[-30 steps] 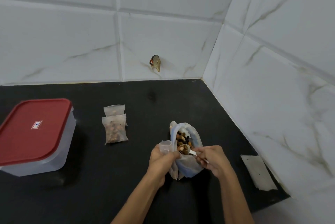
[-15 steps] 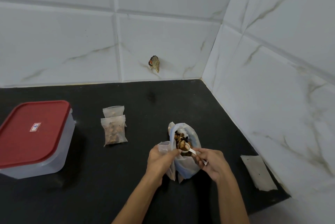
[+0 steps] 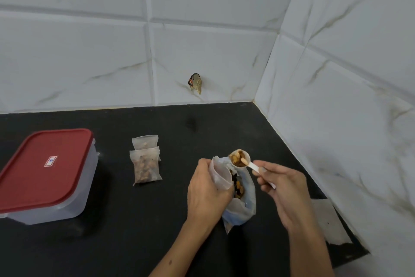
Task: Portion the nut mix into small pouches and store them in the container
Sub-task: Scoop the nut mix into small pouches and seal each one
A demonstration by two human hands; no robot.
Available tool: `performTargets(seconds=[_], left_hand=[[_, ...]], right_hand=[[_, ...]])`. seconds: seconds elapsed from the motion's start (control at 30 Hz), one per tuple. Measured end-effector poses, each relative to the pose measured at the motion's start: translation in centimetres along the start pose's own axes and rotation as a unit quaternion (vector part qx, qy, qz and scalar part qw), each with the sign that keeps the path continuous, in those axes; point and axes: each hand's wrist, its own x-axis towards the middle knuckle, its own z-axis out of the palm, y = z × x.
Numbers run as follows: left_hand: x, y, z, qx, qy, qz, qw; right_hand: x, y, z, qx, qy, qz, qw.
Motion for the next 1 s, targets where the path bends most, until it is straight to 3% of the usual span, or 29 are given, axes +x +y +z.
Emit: performTargets(seconds=[0.07, 0.17, 0.3, 0.43, 0.53, 0.63, 0.73, 0.87, 1.0], left_hand=[[0.2, 0.5, 0.2, -0.021, 0.002, -0.005, 1.000], [0.5, 1.0, 0.3, -0.050, -0.003, -0.013, 0.999], [0.7, 1.2, 0.2, -0.079, -0.007, -0.013, 0.997], [0.5, 1.0, -0.1, -0.101, -0.001, -0.006, 0.995], [0.5, 0.8, -0.2, -0.114, 0.005, -0.002, 0.993], [0.6, 0.7, -0.3, -0.132, 0.005, 0.002, 0.991], [0.6, 0.7, -0.4, -0.138, 0.007, 0.004, 0.990], [0.7, 0.7, -0.5, -0.137, 0.006, 0.000, 0.991], [0.6, 0.5, -0.5, -0.134, 0.013, -0.001, 0.991]], right_hand=[[-1.3, -0.5, 0.9, -0.086, -0.017, -0.074, 0.993], [-2.5, -0.2, 1.9, -0.299, -0.009, -0.225, 0.927], [-2.6, 0.0, 2.5, -0.375, -0.003, -0.278, 0.884], [-2.7, -0.2, 2.7, -0.377, -0.001, -0.292, 0.879], [-2.7, 0.0, 2.9, -0.409, -0.022, -0.228, 0.883], [-3.1, 0.0, 3.0, -0.363, 0.019, -0.302, 0.881], [-3.4, -0.2, 3.0, -0.320, 0.047, -0.312, 0.893], [-3.5, -0.5, 3.0, -0.331, 0.026, -0.291, 0.897], [-3.8, -1.1, 2.8, -0.207, 0.031, -0.263, 0.942]])
